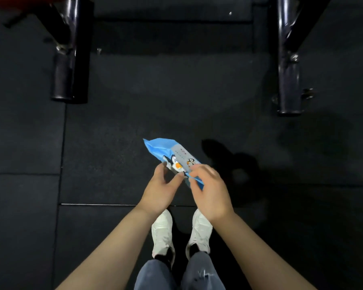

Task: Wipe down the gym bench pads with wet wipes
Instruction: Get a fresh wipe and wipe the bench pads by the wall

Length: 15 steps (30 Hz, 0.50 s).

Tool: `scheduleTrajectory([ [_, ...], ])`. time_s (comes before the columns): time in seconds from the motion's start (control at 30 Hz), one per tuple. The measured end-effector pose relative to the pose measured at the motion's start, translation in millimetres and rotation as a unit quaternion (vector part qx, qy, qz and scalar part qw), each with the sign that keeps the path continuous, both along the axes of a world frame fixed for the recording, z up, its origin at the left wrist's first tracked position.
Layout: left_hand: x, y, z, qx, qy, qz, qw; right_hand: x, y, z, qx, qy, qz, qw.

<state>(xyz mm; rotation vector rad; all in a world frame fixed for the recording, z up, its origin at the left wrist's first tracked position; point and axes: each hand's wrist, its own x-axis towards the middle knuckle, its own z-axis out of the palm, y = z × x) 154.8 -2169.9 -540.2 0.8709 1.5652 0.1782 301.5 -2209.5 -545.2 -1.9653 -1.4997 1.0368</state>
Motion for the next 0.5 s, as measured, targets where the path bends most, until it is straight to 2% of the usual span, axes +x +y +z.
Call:
scheduleTrajectory([
  [0.17,30.5,0.1,110.7,0.021,-0.064,0.108,0.992,6.7,-8.6,119.6,0.070,-0.007,0.020,0.997],
  [0.27,39.0,-3.1,170.6,0.043,-0.083,0.137,0.986,7.7,-15.2,180.7,0.113,-0.005,0.036,0.993],
  [0.4,47.0,-9.4,240.3,0.065,-0.105,0.115,0.986,17.6,-27.2,244.0,0.116,0.012,0.029,0.993],
  [0.5,51.9,-16.1,291.1,0.093,-0.116,0.091,0.985,29.4,-35.3,293.1,0.113,0.064,-0.003,0.992],
])
